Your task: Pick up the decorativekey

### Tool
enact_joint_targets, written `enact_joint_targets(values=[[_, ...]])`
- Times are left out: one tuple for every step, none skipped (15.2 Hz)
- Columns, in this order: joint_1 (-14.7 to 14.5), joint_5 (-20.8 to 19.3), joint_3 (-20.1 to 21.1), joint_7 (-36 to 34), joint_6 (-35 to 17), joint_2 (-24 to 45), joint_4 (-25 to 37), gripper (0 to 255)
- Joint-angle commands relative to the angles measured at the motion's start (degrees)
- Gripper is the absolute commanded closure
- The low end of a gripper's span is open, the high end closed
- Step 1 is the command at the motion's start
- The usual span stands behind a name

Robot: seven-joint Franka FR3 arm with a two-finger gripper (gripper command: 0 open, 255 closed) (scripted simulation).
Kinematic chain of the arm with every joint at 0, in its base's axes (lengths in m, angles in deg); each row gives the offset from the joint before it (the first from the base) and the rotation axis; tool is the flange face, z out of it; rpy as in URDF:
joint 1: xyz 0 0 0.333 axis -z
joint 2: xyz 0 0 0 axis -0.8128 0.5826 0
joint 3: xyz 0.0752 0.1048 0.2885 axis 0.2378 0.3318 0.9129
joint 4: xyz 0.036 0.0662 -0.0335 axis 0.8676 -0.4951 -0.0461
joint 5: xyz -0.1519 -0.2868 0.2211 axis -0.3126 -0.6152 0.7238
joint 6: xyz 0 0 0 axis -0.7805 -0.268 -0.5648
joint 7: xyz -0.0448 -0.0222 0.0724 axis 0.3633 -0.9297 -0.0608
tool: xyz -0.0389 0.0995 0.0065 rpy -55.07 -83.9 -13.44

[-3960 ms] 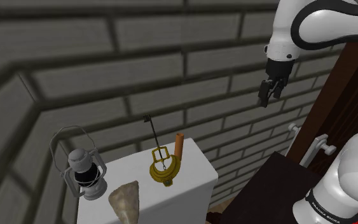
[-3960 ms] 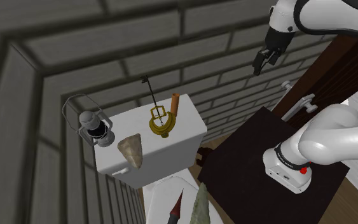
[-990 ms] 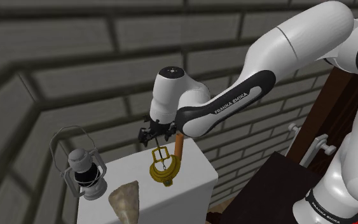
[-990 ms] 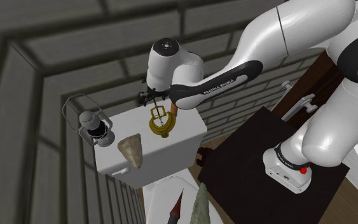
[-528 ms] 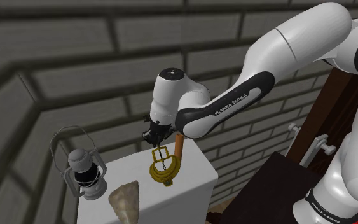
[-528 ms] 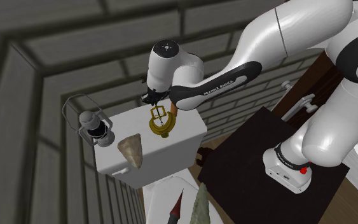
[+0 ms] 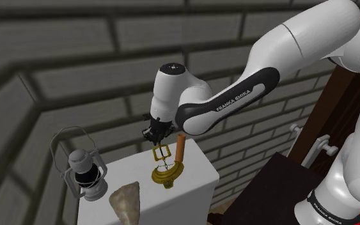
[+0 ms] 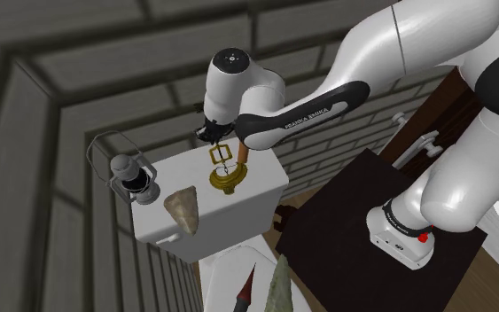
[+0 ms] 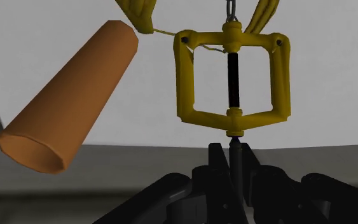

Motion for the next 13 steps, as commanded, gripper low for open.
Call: enact_joint_targets(values=[[0.1,0.7,0.2,0.6,1.2,-0.7,0.8,255],[0.2,1.1,0.3,0.9,1.9,-1.1,1.1,255],[0.3,1.5,0.4,1.2,2.5,-1.4,1.4,255],[0.4,1.9,0.5,1.5,3.2,-1.8,1.8,255],[0.4,2.2,0.6,1.8,3.9,-2.2,2.2,255],[0.5,2.6,0.7,2.1,4.5,-2.5,2.6,255],[0.5,2.9,0.8,2.4,5.2,-2.8,3.0,255],[0.6,3.2,0.8,2.7,5.9,-3.1,3.4,255],[0.6,3.5,0.9,2.9,6.6,-3.4,3.8,255],[0.7,3.8,1.0,3.2,7.2,-3.7,4.2,255],[0.7,4.1,1.0,3.4,7.9,-4.0,4.7,255],[0.7,4.2,1.0,3.5,8.0,-4.1,4.7,255],[0.7,4.2,1.0,3.5,8.0,-4.1,4.7,255]])
